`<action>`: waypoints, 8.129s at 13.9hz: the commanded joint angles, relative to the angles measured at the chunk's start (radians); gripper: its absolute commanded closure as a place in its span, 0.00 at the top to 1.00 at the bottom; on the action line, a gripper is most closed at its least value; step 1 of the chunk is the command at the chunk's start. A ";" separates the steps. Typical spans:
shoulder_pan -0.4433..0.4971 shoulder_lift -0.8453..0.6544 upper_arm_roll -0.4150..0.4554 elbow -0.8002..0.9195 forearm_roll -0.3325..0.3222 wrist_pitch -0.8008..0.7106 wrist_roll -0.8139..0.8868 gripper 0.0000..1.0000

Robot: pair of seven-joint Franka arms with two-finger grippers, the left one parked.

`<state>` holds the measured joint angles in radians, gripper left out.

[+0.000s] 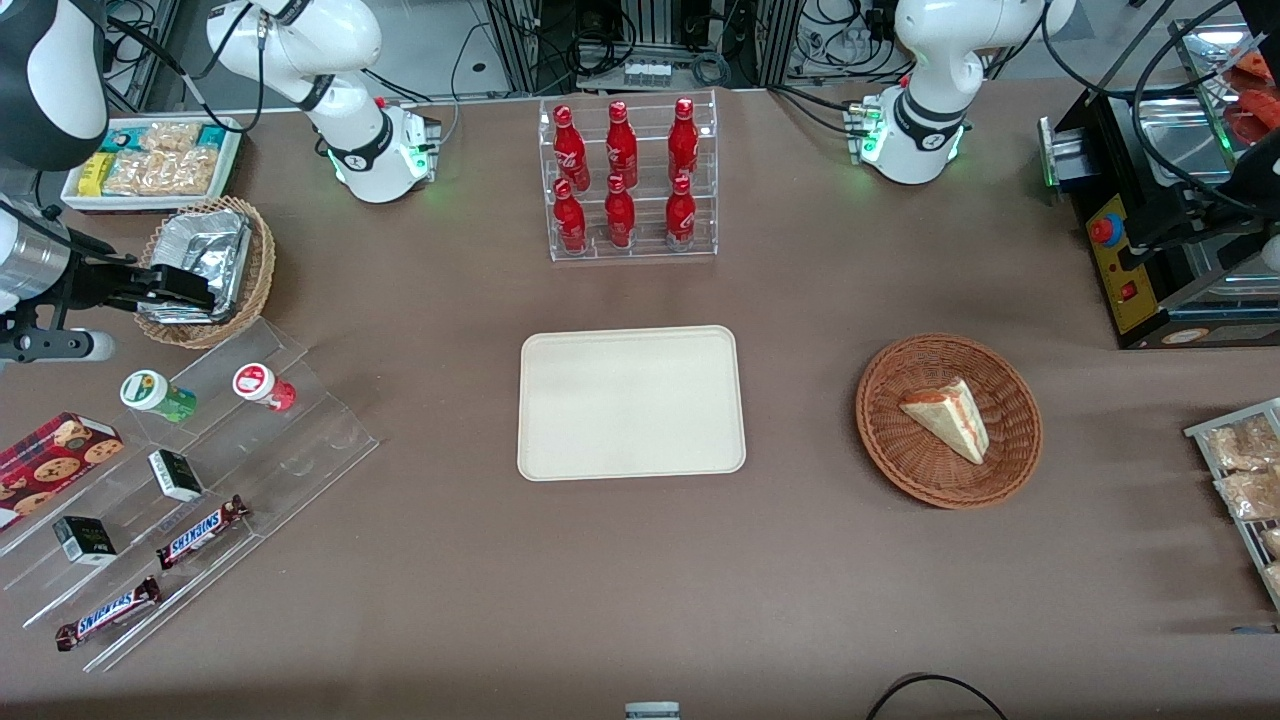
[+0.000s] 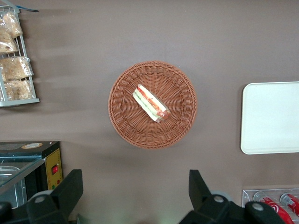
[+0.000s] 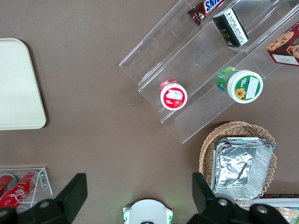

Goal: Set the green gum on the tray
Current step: 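Move the right gripper over the acrylic rack toward the green gum tub, then lower the right gripper and close it around the green-lidded gum tub, then lift the gum tub and carry it over the cream tray, then lower the gum tub onto the tray and open the right gripper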

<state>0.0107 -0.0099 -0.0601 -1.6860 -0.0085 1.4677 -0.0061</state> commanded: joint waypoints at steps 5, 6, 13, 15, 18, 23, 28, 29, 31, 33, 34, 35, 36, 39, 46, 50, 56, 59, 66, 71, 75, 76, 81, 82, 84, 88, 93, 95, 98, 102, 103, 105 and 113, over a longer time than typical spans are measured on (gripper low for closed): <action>-0.012 0.008 -0.014 -0.024 -0.022 0.031 -0.145 1.00; -0.030 0.008 -0.018 -0.041 -0.022 0.046 -0.197 1.00; -0.135 0.005 -0.020 -0.170 -0.060 0.249 -0.506 1.00; -0.156 0.013 -0.021 -0.178 -0.065 0.293 -0.613 1.00; -0.195 0.048 -0.021 -0.185 -0.091 0.374 -0.774 1.00; -0.241 0.108 -0.018 -0.185 -0.077 0.445 -0.940 1.00; -0.276 0.126 -0.018 -0.237 -0.030 0.528 -1.026 1.00; -0.279 0.126 -0.018 -0.256 -0.028 0.552 -1.031 1.00; -0.281 0.128 -0.018 -0.284 -0.028 0.591 -1.037 1.00; -0.281 0.125 -0.018 -0.311 -0.028 0.622 -1.045 1.00; -0.281 0.126 -0.018 -0.316 -0.025 0.628 -1.045 1.00; -0.281 0.126 -0.018 -0.322 -0.012 0.632 -1.045 1.00; -0.281 0.126 -0.018 -0.331 -0.005 0.641 -1.045 1.00; -0.281 0.128 -0.018 -0.356 0.001 0.680 -1.045 1.00; -0.282 0.134 -0.020 -0.366 0.001 0.708 -1.058 0.14; -0.279 0.123 -0.018 -0.350 0.001 0.659 -1.049 0.00; -0.204 0.125 -0.003 -0.189 -0.001 0.461 -0.938 0.00; -0.115 0.130 -0.003 -0.169 -0.004 0.434 -0.804 0.00; 0.187 0.174 -0.003 -0.169 0.001 0.434 -0.315 0.00; 0.376 0.241 -0.001 -0.134 0.057 0.447 0.036 0.00; 0.481 0.324 -0.001 -0.072 0.143 0.480 0.237 0.00; 0.503 0.349 -0.001 -0.064 0.145 0.503 0.294 0.00; 0.635 0.467 -0.003 0.001 0.144 0.612 0.523 0.00; 0.658 0.493 -0.003 0.026 0.142 0.614 0.564 0.00; 0.695 0.551 -0.003 0.092 0.139 0.614 0.641 0.00; 0.742 0.643 -0.004 0.157 0.133 0.677 0.719 0.00; 0.752 0.689 -0.006 0.172 0.130 0.726 0.738 0.00; 0.753 0.702 -0.006 0.172 0.128 0.738 0.742 0.00; 0.753 0.715 -0.006 0.173 0.127 0.757 0.745 0.00; 0.759 0.734 -0.009 0.172 0.125 0.780 0.745 0.01; 0.759 0.737 -0.009 0.173 0.121 0.780 0.745 0.25; 0.759 0.740 -0.009 0.173 0.117 0.783 0.744 1.00; 0.759 0.731 -0.009 0.172 0.096 0.777 0.736 1.00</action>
<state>0.7588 0.7088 -0.0576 -1.5436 0.1025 2.2449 0.7231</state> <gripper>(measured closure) 0.000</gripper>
